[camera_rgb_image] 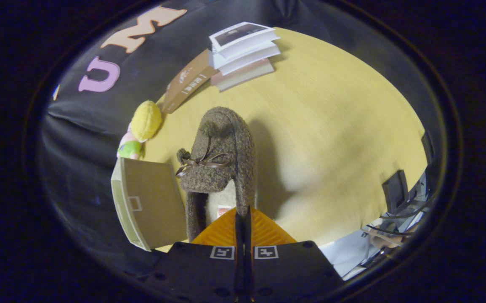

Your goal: Open the storage box then place both shoes into the box .Put the left shoe in first, then the right shoe, with the right side of both shoes facing outward in a uniform manner.

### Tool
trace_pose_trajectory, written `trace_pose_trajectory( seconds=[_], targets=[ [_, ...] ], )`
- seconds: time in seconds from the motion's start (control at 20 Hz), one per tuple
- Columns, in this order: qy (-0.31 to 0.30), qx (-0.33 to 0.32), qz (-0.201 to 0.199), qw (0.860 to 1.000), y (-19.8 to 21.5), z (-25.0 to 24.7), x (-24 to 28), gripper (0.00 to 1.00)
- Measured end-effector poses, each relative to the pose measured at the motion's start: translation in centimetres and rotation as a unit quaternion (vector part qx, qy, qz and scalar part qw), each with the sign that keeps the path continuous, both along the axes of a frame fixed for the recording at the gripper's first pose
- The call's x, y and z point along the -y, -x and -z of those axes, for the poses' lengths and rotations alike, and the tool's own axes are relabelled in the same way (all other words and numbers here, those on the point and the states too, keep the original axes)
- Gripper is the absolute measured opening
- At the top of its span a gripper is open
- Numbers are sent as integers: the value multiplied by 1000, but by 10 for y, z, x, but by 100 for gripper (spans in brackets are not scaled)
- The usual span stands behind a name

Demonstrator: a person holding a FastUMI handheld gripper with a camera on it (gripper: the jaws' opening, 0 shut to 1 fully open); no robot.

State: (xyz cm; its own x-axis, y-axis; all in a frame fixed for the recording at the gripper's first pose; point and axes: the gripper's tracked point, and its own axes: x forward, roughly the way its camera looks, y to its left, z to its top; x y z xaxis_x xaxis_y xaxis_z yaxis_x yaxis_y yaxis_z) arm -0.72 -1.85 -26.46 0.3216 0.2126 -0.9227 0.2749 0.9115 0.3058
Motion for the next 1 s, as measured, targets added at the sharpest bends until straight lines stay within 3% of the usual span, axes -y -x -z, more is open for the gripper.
trace_pose_trajectory(
  seconds=[0.3,0.6,0.8,1.0],
  targets=[
    [-44,47,-65,996,-4,-59,-83,3],
    [-103,70,-139,982,4,-108,-175,4],
    [-135,58,-172,974,6,-106,-239,3],
    [-132,26,-178,975,3,-72,-283,3]
  ],
)
